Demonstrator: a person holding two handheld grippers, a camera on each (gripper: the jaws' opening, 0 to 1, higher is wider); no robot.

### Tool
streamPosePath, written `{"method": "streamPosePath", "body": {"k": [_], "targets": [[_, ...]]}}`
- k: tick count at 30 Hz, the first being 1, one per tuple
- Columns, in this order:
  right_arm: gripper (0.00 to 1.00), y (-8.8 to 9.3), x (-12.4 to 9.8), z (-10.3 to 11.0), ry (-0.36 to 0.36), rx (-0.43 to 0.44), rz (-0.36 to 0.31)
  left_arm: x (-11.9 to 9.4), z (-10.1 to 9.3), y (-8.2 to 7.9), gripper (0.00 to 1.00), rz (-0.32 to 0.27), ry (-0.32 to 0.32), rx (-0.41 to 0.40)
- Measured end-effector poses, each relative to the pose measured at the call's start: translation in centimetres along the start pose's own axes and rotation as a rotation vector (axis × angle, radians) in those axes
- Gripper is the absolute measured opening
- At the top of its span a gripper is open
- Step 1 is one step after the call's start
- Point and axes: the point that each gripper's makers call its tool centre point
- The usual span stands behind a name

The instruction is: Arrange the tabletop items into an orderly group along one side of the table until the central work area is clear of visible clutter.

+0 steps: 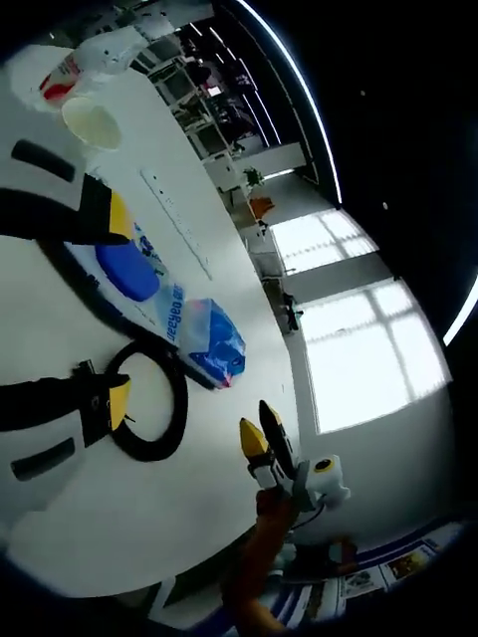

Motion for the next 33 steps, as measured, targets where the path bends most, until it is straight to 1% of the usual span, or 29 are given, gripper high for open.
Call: {"method": "streamPosePath", "body": {"k": [2,3,5,8,11,14,16,18,19,21,22,24,27,30,32,33], "targets": [[0.68,0.1,-0.2,-0.1,0.009,-0.002,-0.003,-0.1,-0.2,0.3,0.52,-0.001,0.008,-0.003],[0.69,0.2,-0.3,-0.1,0.011,-0.002,-0.004,-0.3,-0.2,0.7,0.52,-0.003,0.009,-0.017],[0.68,0.3,-0.4,-0.1,0.01,0.006,-0.005,-0.6,-0.3,1.2,0.53,-0.006,0.008,-0.031],[0.69,0.3,-0.6,0.1,0.004,0.009,-0.005,-1.0,-0.3,1.1,0.56,-0.015,0.001,-0.038],[0.69,0.1,-1.1,0.4,-0.004,0.029,-0.021,-1.0,-0.9,1.1,0.59,-0.043,0.012,-0.053],[0.7,0.1,-1.3,0.6,-0.012,0.042,-0.03,-1.0,-1.7,1.7,0.61,-0.044,0.02,-0.058],[0.72,0.3,-1.4,0.7,-0.015,0.041,-0.028,-1.1,-1.9,1.9,0.63,-0.044,0.017,-0.06],[0.73,0.5,-1.7,1.0,-0.026,0.055,-0.031,-1.3,-2.0,1.9,0.67,-0.061,0.013,-0.081],[0.73,0.5,-1.8,1.1,-0.031,0.07,-0.032,-1.5,-2.0,1.8,0.69,-0.076,0.0,-0.096],[0.74,0.6,-2.1,1.2,-0.033,0.091,-0.045,-2.1,-2.1,1.4,0.73,-0.103,-0.019,-0.101],[0.75,0.7,-2.3,1.6,-0.047,0.079,-0.048,-2.4,-2.1,1.3,0.74,-0.11,-0.034,-0.101],[0.76,0.9,-2.4,1.6,-0.038,0.081,-0.046,-2.9,-2.0,1.0,0.74,-0.126,-0.06,-0.098],[0.77,0.9,-2.8,1.5,-0.024,0.079,-0.063,-3.6,-2.3,0.9,0.77,-0.15,-0.082,-0.107],[0.78,0.6,-3.1,1.4,-0.023,0.102,-0.075,-4.0,-2.7,1.1,0.8,-0.158,-0.093,-0.114],[0.78,0.4,-3.3,1.4,-0.023,0.1,-0.081,-4.5,-2.7,1.1,0.81,-0.164,-0.114,-0.111],[0.78,0.2,-3.5,1.2,-0.019,0.101,-0.086,-4.9,-2.5,0.9,0.81,-0.179,-0.126,-0.102]]}}
Point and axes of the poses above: the point that each gripper's makers call its tool centre point, and the gripper's own axes: x roughly forward along the fingers, z roughly to its left, y roughly out of its underside, and after that the axes turned 14 degrees about y, right-handed
